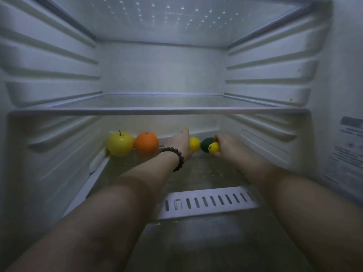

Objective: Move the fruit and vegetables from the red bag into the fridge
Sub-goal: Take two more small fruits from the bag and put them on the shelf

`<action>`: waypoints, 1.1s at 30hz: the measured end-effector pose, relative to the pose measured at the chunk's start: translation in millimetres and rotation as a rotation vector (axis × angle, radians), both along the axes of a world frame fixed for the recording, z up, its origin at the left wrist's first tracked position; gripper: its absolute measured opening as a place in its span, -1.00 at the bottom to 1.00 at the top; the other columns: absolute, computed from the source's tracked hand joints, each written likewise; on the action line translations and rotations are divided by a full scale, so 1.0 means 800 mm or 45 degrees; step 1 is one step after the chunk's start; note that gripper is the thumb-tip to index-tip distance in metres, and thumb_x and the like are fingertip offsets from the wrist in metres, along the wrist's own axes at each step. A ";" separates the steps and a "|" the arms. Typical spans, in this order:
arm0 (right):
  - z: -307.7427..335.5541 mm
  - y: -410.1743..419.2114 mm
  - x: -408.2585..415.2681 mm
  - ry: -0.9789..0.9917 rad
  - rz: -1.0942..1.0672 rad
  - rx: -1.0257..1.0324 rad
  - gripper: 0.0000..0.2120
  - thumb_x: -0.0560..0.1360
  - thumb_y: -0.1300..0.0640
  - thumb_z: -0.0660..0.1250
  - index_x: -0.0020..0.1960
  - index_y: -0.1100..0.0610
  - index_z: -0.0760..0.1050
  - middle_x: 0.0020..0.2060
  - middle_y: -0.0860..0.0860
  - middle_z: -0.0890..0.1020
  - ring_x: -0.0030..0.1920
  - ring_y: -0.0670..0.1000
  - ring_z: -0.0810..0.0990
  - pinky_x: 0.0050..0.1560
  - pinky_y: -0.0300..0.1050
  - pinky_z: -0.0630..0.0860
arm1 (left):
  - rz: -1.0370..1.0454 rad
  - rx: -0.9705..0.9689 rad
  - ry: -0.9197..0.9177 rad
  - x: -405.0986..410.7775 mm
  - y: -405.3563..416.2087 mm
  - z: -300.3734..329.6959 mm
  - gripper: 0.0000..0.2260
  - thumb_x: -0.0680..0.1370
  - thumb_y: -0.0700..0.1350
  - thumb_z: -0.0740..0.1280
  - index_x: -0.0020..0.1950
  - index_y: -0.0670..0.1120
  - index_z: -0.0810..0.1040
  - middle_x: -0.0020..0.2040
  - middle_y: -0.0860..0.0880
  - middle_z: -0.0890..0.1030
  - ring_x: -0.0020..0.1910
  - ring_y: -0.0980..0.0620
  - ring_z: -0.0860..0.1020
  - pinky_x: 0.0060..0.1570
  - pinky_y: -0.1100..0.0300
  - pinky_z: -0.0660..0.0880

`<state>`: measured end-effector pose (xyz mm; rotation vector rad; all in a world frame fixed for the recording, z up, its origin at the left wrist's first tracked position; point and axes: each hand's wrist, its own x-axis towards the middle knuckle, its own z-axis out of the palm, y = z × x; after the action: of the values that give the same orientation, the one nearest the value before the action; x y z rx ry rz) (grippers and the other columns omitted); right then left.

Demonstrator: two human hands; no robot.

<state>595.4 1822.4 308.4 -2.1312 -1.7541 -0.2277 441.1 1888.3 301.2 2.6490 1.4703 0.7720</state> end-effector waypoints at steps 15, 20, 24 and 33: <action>0.004 -0.032 -0.019 -0.008 0.025 0.109 -0.52 0.47 0.01 0.35 0.34 0.10 0.36 0.27 0.12 0.44 0.26 0.13 0.38 0.22 0.01 0.36 | -0.029 0.042 0.050 -0.032 -0.022 0.010 -0.60 0.57 0.00 0.23 0.37 -0.09 0.31 0.29 -0.13 0.46 0.20 -0.12 0.47 0.07 0.01 0.48; 0.008 -0.083 -0.047 -0.035 0.066 0.219 -0.54 0.52 -0.03 0.26 0.36 0.13 0.35 0.32 0.12 0.40 0.33 0.15 0.29 0.33 0.01 0.27 | 0.002 0.192 0.035 -0.069 -0.079 0.020 -0.60 0.57 0.06 0.19 0.35 -0.10 0.36 0.27 -0.10 0.48 0.24 -0.10 0.43 0.19 0.01 0.42; 0.012 -0.130 -0.079 -0.038 0.070 0.329 -0.54 0.52 -0.05 0.24 0.35 0.13 0.38 0.31 0.14 0.43 0.31 0.18 0.33 0.31 0.04 0.30 | 0.002 0.294 0.006 -0.099 -0.137 0.017 -0.50 0.56 0.11 0.19 0.43 -0.10 0.27 0.33 -0.08 0.43 0.29 -0.06 0.38 0.25 0.04 0.36; -0.003 -0.288 -0.168 0.005 0.083 0.454 -0.56 0.55 -0.09 0.16 0.37 0.08 0.36 0.34 0.08 0.41 0.35 0.10 0.30 0.32 0.03 0.29 | 0.024 0.344 -0.033 -0.169 -0.292 0.022 -0.43 0.56 0.17 0.13 0.50 -0.06 0.16 0.46 -0.06 0.29 0.45 -0.04 0.21 0.39 -0.04 0.18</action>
<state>460.6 1592.3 306.1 -1.8165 -1.6355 -0.4790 305.8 1655.0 318.7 2.8031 1.4827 1.0728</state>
